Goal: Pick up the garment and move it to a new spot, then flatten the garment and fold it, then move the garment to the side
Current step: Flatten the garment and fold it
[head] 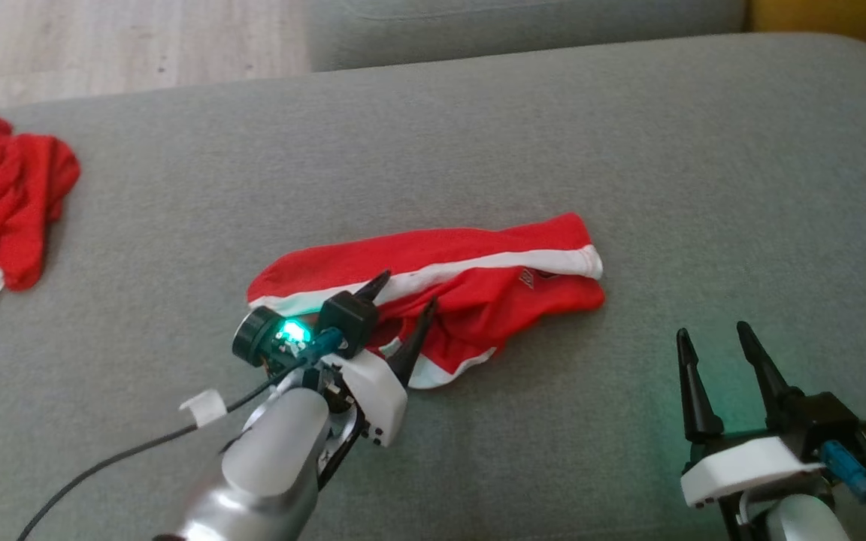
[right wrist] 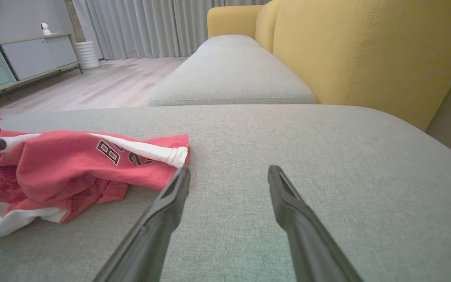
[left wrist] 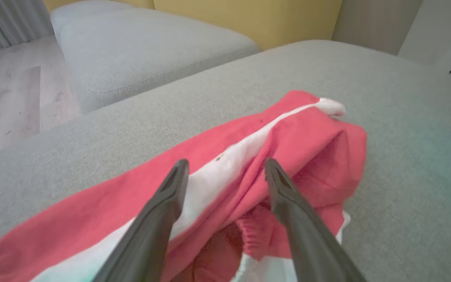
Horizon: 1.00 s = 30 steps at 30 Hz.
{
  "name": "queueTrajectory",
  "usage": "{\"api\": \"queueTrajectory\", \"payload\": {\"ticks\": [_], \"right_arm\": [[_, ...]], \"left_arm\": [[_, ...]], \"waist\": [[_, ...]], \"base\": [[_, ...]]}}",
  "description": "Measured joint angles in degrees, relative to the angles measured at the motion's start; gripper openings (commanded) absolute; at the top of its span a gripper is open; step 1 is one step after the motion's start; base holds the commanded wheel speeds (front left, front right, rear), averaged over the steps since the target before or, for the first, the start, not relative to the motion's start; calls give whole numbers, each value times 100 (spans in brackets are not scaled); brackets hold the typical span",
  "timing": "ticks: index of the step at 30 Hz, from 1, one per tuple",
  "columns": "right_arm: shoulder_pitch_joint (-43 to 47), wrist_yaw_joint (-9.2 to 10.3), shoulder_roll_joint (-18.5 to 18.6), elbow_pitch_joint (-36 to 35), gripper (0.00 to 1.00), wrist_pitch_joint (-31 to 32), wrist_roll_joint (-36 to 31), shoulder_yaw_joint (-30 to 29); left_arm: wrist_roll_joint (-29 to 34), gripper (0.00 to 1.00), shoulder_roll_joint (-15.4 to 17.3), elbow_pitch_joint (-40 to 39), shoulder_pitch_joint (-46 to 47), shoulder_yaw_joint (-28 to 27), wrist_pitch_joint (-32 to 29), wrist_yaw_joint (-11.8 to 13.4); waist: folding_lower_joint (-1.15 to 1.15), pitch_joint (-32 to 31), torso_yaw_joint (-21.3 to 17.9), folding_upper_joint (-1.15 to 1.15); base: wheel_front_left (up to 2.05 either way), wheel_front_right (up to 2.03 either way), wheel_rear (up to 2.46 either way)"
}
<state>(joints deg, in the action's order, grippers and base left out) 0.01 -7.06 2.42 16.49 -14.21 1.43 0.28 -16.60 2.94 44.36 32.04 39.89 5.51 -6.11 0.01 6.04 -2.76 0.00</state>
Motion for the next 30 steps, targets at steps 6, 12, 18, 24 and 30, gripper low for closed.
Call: {"api": "queueTrajectory", "payload": {"ticks": [6, 12, 18, 24, 30], "right_arm": [[-2, 0, 1, 7, 100, 0, 0, 32], [-4, 0, 1, 21, 100, 0, 2, 99], [-9, 0, 1, 41, 100, 0, 21, 155], [-10, 0, 1, 52, 100, 0, 54, 125], [2, 0, 1, 63, 100, 0, 55, -45]], "left_arm": [[-4, 100, -13, 579, 206, 93, -45, 38], [59, 58, -26, 917, 453, 234, -47, 229], [116, 0, -47, 1239, 647, 474, -124, 200], [94, 0, -49, 1212, 715, 678, 196, 205], [247, 0, -53, 870, 792, 1090, 497, 131]], "waist": [[-1, 43, -120, 0], [-1, 41, -185, 0], [-1, 23, -261, 0], [-1, 7, -257, 0], [-1, -78, -100, 0]], "base": [[0, 0, 0], [0, 0, 0], [0, 0, 0], [0, 0, 0], [0, 0, 0]]}}
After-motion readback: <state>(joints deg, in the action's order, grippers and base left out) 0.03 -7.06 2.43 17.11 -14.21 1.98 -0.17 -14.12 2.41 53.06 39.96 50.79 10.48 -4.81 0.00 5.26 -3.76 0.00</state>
